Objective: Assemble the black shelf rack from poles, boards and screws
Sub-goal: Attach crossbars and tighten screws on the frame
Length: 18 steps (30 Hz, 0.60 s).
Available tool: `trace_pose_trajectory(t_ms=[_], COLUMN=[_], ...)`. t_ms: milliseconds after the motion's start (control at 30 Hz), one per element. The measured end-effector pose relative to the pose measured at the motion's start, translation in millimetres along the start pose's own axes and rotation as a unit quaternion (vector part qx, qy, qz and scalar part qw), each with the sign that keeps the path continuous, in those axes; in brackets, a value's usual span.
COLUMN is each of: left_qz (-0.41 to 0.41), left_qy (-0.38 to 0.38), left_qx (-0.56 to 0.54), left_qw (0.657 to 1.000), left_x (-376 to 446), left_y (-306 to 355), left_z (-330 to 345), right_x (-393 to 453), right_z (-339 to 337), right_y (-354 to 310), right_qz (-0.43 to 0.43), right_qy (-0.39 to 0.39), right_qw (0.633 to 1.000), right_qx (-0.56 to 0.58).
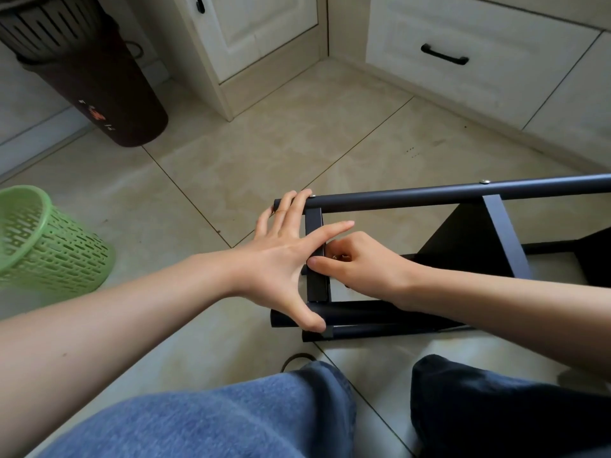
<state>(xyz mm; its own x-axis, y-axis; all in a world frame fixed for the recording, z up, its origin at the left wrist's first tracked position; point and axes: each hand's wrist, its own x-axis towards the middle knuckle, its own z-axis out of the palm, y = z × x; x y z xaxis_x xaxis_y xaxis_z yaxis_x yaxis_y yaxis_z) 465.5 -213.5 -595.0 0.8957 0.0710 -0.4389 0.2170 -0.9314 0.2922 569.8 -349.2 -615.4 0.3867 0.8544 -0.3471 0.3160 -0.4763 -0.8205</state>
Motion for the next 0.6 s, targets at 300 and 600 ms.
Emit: trace_pose_trajectory(t_ms=[300, 600], left_qz=[0.001, -0.005], left_qy=[0.005, 0.007], left_qx=[-0.024, 0.017], left_qw=[1.000, 1.000], left_x=[0.3, -1.6], left_y=[2.0, -4.6], left_z=[0.0, -6.2], right_x=[0.1, -33.5], right_z=[-2.1, -17.6], right_y=[3.7, 9.0], right_qz=[-0.070, -0.108], right_qy=[0.017, -0.131], right_qw=[0.995, 0.947], right_qx=[-0.070, -0.271])
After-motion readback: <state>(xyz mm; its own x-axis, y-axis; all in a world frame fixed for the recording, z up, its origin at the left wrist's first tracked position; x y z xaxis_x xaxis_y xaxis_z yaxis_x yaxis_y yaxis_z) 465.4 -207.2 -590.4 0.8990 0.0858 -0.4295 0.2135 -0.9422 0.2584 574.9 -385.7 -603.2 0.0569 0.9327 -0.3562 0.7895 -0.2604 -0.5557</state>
